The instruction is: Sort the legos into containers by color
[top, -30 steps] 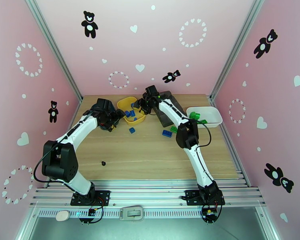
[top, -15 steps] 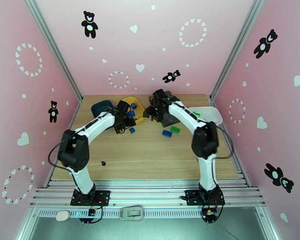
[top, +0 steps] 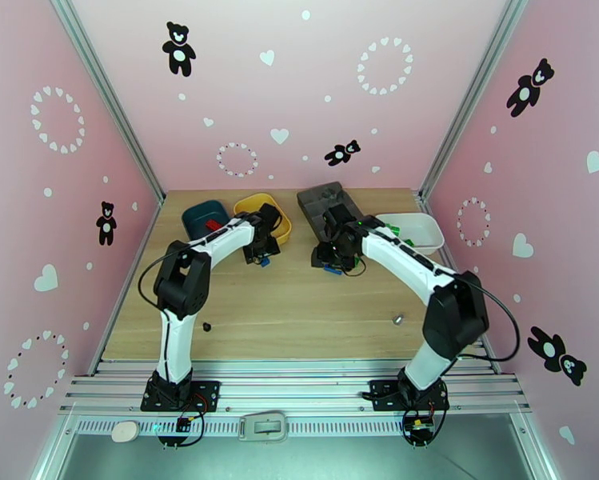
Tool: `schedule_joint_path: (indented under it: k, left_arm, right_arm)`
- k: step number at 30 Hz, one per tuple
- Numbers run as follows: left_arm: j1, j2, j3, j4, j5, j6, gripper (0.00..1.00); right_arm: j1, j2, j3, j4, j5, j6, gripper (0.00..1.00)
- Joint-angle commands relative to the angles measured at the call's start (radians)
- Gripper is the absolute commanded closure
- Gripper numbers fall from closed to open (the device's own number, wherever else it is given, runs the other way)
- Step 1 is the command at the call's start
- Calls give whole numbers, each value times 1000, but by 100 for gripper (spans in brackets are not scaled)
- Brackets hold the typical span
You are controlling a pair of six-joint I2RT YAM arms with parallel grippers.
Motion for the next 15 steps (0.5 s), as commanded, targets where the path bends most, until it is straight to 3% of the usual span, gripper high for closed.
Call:
schedule_joint_path:
  k: [1,8,15]
  left_arm:
    - [-8,42,42,-33,-33,-19,33]
    - [-8,72,28,-30,-40,-33,37]
    - [-16,70,15,-31,-43,-23,51]
  right_arm:
    - [3,-45,-32,-19,30,-9,39]
    - [3,-40,-14,-22,18,-16,39]
    - [2,-29,-5,-32,14,-29,40]
